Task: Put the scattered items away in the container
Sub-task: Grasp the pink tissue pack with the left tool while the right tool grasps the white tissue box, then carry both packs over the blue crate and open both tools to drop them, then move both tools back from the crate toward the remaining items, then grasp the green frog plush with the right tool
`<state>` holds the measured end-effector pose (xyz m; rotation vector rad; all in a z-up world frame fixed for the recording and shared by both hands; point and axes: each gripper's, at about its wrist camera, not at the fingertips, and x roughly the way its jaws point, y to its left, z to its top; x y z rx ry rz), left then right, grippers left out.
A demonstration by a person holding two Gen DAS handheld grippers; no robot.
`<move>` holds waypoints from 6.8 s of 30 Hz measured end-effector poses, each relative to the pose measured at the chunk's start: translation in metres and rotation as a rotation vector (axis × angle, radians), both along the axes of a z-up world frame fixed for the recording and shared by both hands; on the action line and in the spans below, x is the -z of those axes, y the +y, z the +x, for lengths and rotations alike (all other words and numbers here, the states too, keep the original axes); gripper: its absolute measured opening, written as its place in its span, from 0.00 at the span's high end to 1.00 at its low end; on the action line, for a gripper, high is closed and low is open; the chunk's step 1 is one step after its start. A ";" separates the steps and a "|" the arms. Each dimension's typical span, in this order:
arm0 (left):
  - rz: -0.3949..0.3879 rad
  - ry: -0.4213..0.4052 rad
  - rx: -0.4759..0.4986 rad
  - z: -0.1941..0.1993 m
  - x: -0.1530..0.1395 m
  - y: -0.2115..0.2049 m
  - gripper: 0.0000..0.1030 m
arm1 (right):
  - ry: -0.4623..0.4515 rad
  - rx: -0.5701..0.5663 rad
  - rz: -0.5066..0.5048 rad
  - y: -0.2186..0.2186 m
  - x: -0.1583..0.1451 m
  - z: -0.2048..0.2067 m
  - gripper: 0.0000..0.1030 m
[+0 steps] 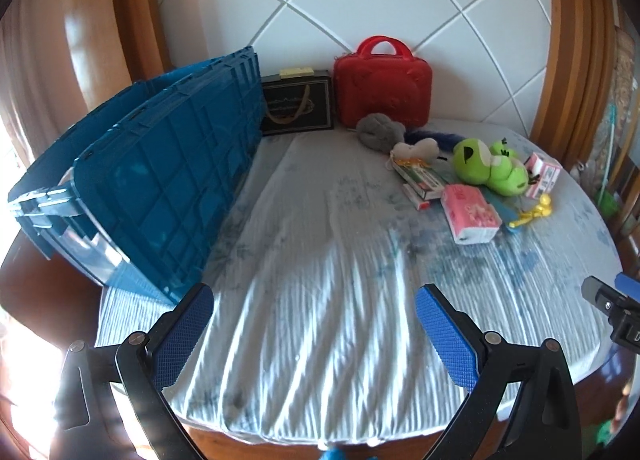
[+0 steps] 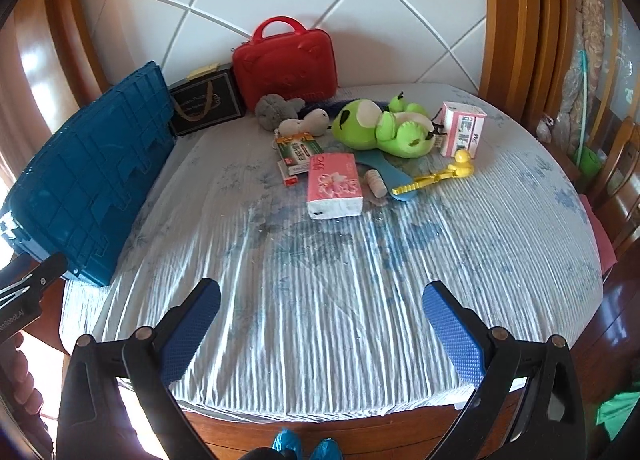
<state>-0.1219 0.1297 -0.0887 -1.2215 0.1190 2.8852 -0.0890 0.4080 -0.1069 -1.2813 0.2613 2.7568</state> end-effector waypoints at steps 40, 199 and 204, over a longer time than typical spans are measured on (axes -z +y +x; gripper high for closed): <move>-0.058 -0.429 0.168 -0.266 0.181 0.293 0.01 | -0.248 0.128 -0.030 0.253 0.100 -0.227 0.00; 0.019 -0.279 0.206 -0.238 0.103 0.152 0.13 | -0.224 0.203 0.031 0.161 0.074 -0.176 0.00; 0.004 -0.291 0.211 -0.258 0.112 0.176 0.13 | -0.213 0.196 0.002 0.183 0.073 -0.199 0.00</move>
